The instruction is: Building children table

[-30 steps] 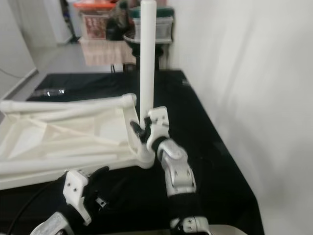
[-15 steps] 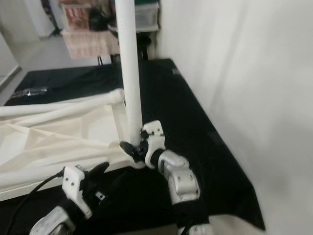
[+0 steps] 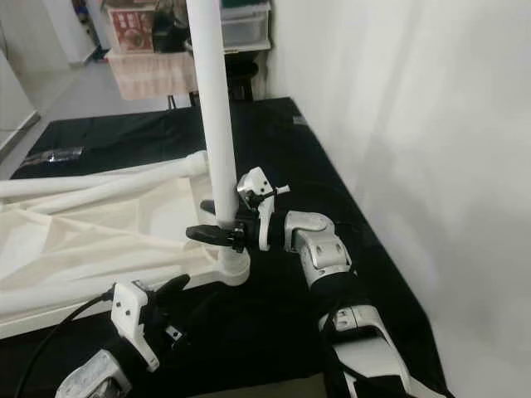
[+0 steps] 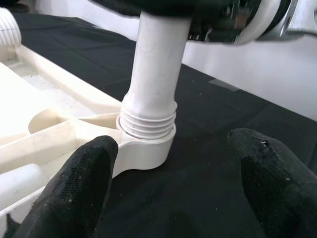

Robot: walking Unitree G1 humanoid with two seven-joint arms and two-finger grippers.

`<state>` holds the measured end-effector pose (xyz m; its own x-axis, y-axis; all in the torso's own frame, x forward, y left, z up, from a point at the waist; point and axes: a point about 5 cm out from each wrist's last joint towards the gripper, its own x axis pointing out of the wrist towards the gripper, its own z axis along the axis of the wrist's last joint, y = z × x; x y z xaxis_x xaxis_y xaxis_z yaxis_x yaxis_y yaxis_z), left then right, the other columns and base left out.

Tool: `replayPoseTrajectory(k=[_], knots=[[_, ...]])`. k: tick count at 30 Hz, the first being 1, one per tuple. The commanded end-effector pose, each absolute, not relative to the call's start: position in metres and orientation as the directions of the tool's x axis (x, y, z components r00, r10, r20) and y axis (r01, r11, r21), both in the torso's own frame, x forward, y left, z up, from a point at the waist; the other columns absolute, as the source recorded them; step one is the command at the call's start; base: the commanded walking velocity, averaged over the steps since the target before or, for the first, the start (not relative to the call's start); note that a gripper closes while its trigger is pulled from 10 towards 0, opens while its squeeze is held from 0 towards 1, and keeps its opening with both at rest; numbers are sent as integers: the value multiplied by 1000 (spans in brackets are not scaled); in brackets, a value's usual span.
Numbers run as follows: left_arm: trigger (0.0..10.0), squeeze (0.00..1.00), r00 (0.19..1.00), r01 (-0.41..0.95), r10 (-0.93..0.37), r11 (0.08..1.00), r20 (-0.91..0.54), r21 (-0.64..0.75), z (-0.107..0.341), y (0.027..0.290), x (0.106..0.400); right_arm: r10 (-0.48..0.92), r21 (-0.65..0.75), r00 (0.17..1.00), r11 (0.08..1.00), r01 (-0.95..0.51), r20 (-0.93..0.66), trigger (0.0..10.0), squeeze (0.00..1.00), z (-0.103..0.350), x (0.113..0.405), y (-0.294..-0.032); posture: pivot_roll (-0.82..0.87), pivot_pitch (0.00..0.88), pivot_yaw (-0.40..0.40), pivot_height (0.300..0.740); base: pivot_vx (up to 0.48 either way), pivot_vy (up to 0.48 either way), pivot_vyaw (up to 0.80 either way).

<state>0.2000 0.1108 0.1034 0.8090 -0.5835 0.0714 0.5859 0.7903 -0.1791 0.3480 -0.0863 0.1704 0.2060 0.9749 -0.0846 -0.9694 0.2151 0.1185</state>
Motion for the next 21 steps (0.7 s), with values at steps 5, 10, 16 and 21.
replayPoseTrajectory(k=[5, 10, 16, 21], knots=[[10000, 0, 807, 589, -586, 788, 74, -176, 101, 108, 200, 982, 161, 172, 182, -970, -75, 0, 0, 163, 348, -89, 32, 0, 1, 740, 0, 0, 0], [10000, 0, 804, 592, -589, 785, 77, -182, 101, 107, 198, 963, 154, 258, 268, -951, -80, 0, 0, 152, 343, -96, 22, 0, -4, 740, 0, 0, 0], [10000, 0, 804, 593, -590, 784, 79, -183, 103, 109, 195, 460, 232, 846, 883, -407, -267, 0, 0, 109, 331, -98, 13, 0, -8, 740, 0, 0, 0], [10000, 0, 796, 602, -600, 774, 77, -195, 103, 113, 196, 537, 132, 803, 843, -521, -258, 0, 0, 107, 312, -90, -13, 0, 17, 740, 0, 0, 0]])
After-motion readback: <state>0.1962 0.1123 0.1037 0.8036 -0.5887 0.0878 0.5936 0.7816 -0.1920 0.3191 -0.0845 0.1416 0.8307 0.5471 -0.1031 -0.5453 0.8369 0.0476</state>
